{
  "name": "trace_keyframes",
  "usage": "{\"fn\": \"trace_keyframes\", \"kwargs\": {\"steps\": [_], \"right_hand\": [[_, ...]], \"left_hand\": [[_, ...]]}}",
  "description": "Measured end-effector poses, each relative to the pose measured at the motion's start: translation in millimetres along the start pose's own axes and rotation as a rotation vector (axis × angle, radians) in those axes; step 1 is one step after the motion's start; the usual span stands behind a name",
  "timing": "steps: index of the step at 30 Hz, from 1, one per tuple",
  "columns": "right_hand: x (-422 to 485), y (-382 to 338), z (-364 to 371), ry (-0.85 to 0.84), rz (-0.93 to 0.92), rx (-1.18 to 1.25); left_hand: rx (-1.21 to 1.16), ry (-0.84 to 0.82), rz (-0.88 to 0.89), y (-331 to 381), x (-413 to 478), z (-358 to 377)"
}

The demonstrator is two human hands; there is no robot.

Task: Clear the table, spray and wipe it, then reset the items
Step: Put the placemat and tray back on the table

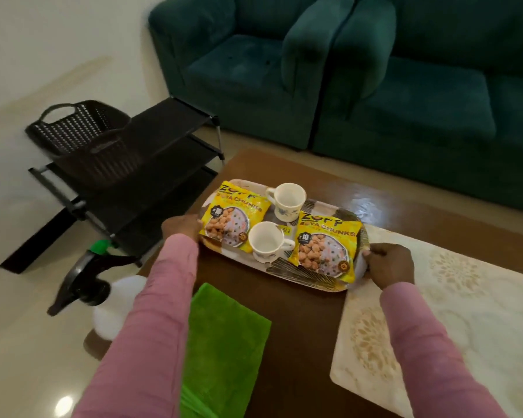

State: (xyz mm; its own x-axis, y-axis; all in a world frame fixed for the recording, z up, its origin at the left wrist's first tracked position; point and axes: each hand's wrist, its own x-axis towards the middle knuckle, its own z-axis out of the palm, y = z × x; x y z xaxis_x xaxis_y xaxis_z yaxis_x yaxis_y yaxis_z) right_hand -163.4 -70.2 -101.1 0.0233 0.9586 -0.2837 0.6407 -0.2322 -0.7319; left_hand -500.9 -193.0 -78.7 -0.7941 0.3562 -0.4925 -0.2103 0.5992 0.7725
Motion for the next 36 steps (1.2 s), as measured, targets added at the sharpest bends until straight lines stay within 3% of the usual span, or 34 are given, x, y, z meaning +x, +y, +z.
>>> {"fn": "trace_keyframes", "kwargs": {"steps": [7,20,29,36], "right_hand": [[3.8,52.2,-81.5,0.103,-0.005,0.034],[-11.5,173.6,-258.4,0.293,0.149,-0.087],[-12.5,219.6,-278.6,0.314,0.213,-0.085],[-15.8,225.4,-274.0,0.344,0.154,-0.123]], "left_hand": [[-0.175,-0.129,-0.123,-9.5,-41.9,44.7],[0.026,-0.549,-0.057,-35.3,-189.1,177.4],[0.106,-0.522,0.035,-63.6,-230.6,205.2],[0.169,-0.445,0.182,-77.4,-227.9,203.7]]}}
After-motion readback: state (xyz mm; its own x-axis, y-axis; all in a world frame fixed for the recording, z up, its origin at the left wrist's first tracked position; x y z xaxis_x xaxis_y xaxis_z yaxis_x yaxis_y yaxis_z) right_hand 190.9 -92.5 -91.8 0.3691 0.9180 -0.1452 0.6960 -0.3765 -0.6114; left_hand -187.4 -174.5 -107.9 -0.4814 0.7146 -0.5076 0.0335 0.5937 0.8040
